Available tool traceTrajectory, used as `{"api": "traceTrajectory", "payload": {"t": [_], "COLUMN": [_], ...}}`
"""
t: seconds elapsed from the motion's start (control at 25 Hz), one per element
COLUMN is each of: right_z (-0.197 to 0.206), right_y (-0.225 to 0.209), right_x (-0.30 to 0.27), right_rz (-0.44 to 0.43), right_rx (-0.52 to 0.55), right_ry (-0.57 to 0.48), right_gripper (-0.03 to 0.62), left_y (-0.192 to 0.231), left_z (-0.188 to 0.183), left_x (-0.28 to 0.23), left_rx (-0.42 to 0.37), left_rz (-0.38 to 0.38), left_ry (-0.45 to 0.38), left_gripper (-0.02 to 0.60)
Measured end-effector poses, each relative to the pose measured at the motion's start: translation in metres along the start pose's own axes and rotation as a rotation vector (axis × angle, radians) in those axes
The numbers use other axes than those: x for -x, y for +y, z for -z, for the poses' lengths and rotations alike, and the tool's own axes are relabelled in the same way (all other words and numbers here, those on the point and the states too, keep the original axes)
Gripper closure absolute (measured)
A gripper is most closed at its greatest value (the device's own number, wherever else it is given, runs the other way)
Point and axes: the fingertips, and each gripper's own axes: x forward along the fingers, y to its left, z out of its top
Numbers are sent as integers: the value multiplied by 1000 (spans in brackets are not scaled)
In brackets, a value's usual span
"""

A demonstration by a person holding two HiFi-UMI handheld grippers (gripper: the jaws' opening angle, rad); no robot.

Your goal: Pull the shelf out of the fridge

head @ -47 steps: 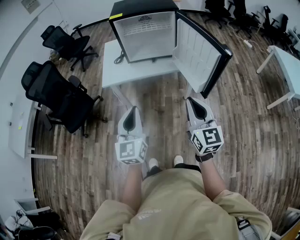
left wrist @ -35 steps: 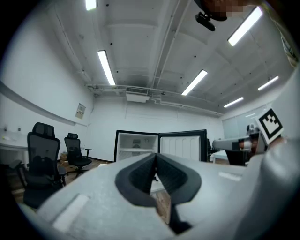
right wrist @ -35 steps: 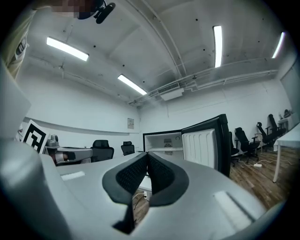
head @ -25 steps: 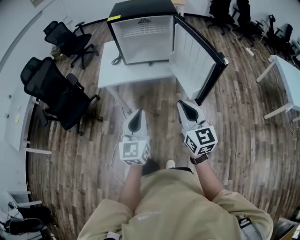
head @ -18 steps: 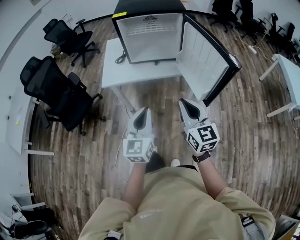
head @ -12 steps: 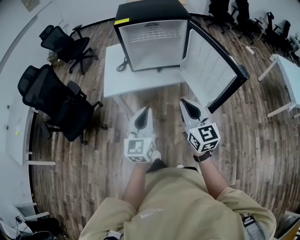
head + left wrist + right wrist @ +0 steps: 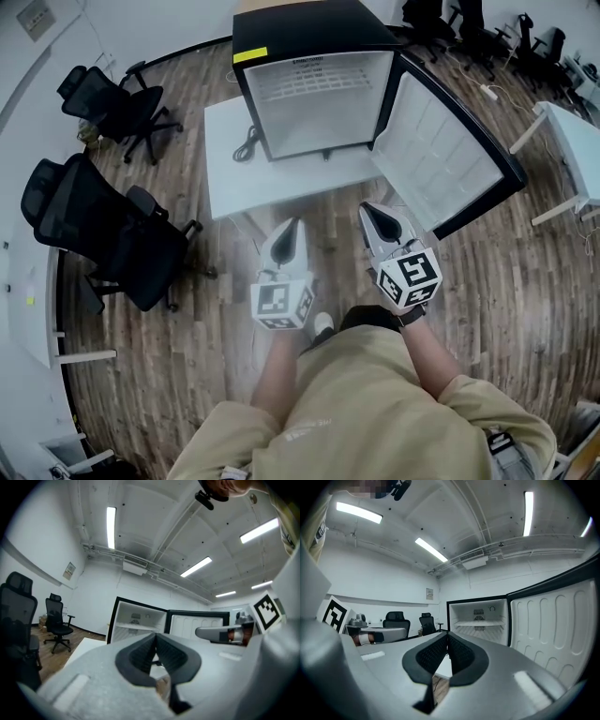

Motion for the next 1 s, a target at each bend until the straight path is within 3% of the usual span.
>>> {"api": "traceTrajectory", "payload": {"t": [0.4, 0.72, 1.0], "right_z": [-2, -34, -33], "right_y": [-26, -100, -143], "right_x": [-90, -153, -182], "right_rz": [-84, -114, -164], "right_rx": [-24, -43, -86], "right_ry": [-1, -65, -45], "right_gripper": [588, 588, 588], "left_y": [54, 53, 46], "left_z": [6, -14, -11], "left_x": [-64, -162, -221], "left_rx": [16, -37, -7], "left_rz": [-62, -58, -81], "left_ry": [20, -1, 16], "left_gripper": [580, 580, 580]}}
